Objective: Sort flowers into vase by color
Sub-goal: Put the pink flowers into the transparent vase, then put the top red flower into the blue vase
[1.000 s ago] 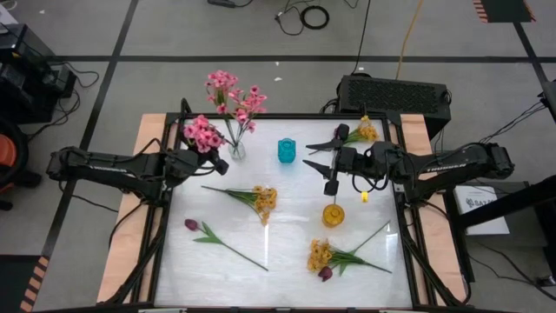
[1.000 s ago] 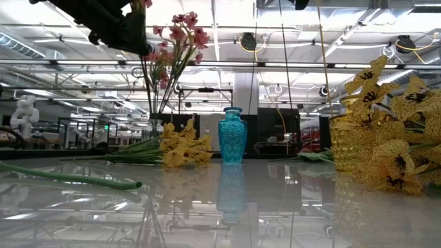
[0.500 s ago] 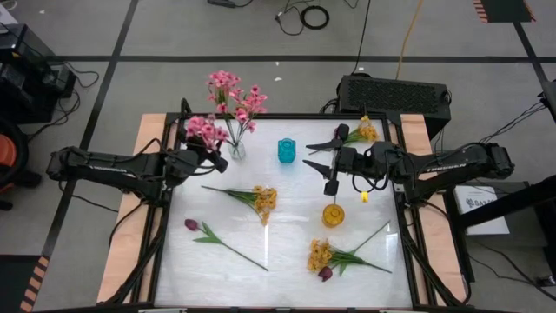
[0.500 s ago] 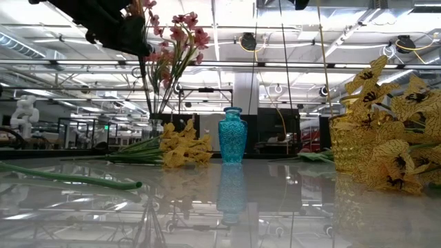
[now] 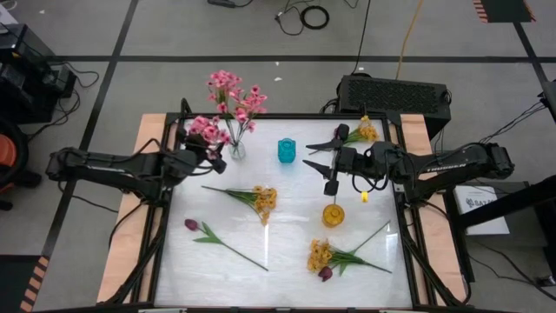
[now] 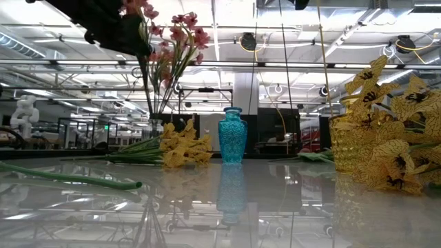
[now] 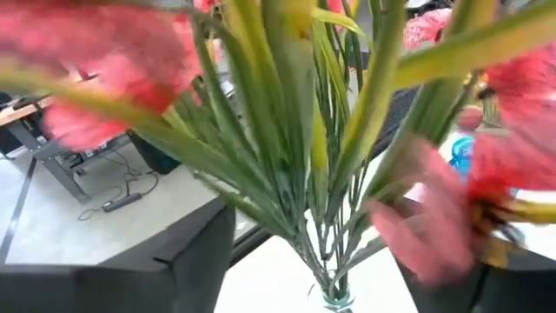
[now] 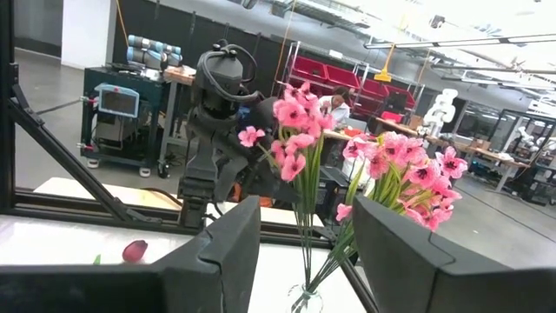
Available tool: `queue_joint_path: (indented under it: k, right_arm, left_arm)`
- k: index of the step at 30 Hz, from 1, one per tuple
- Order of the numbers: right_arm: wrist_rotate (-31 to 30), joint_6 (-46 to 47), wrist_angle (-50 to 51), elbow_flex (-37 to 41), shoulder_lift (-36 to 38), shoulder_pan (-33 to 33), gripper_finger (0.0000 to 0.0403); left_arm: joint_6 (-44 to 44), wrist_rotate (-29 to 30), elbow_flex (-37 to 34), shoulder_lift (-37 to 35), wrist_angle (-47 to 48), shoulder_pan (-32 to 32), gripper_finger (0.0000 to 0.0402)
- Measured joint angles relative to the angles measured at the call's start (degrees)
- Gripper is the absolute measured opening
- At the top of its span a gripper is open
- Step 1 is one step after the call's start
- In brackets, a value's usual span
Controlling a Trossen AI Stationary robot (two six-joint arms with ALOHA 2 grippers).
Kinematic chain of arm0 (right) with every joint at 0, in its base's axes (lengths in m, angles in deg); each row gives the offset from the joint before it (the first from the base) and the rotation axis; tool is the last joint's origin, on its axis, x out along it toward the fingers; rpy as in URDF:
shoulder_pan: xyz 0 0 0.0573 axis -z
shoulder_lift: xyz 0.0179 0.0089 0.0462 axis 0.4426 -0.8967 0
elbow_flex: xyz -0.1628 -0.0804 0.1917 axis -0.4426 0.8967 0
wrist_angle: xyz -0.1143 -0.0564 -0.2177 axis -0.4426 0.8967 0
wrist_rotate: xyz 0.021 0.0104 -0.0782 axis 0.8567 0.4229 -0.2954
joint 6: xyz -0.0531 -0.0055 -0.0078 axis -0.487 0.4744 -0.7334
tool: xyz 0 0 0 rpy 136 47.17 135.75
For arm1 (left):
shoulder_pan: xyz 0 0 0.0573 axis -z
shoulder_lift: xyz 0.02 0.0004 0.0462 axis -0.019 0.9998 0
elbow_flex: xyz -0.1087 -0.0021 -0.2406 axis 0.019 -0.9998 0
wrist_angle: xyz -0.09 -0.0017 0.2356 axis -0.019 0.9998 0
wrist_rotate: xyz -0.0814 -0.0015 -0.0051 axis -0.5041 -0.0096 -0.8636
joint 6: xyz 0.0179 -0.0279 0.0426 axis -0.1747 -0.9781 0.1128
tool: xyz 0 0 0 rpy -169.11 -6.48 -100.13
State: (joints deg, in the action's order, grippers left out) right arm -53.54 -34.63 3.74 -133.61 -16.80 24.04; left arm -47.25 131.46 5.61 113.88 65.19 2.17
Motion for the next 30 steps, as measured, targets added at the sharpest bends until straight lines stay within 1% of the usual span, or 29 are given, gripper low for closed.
queue_joint_path:
  k: [2, 5, 9, 13, 18, 21, 24, 27, 29, 30]
  right_arm:
    - [0.01, -0.02, 0.05, 0.00, 0.01, -0.01, 0.0175]
    - [-0.01, -0.02, 0.60, 0.00, 0.01, -0.01, 0.0175]
    - [-0.01, 0.09, 1.43, 0.00, 0.01, 0.01, 0.0175]
    - [0.01, 0.36, 1.49, 0.00, -0.01, 0.01, 0.0175]
    - [0.00, 1.14, 1.49, 0.00, -0.01, -0.01, 0.0175]
    - [-0.01, 1.16, 1.53, 0.00, -0.01, 0.01, 0.0175]
    - [0.01, 1.14, 2.06, 0.00, 0.18, 0.01, 0.0175]
    - [-0.01, 1.15, 3.25, 0.00, 0.87, 0.01, 0.0175]
    - [-0.01, 1.49, 4.37, 0.00, 1.67, 0.00, 0.0175]
    - [-0.01, 1.69, 5.20, 0.00, 2.21, 0.00, 0.0175]
  left_arm:
    - [-0.47, -0.49, 0.17, -1.17, 1.13, 0.33, 0.0314]
    - [-3.69, -4.17, 1.50, -3.14, 7.02, 1.41, 0.0329]
    - [-9.45, -8.93, 3.06, -5.44, 17.28, 2.54, 0.0332]
    - [-13.70, -9.77, 3.73, -7.03, 24.97, 3.23, 0.0331]
    - [-15.35, -9.98, 3.74, -9.16, 27.42, 3.21, 0.0331]
    - [-15.42, -12.43, 3.77, -10.72, 27.24, 3.23, 0.0331]
    - [-15.83, -17.46, 4.38, -12.73, 27.52, 3.23, 0.0331]
    - [-18.05, -25.93, 4.48, -15.04, 28.28, 3.61, 0.0331]
    - [-19.54, -29.61, 4.47, -16.00, 31.46, 4.34, 0.0331]
    - [-20.50, -30.53, 4.27, -16.44, 33.45, 4.83, 0.0331]
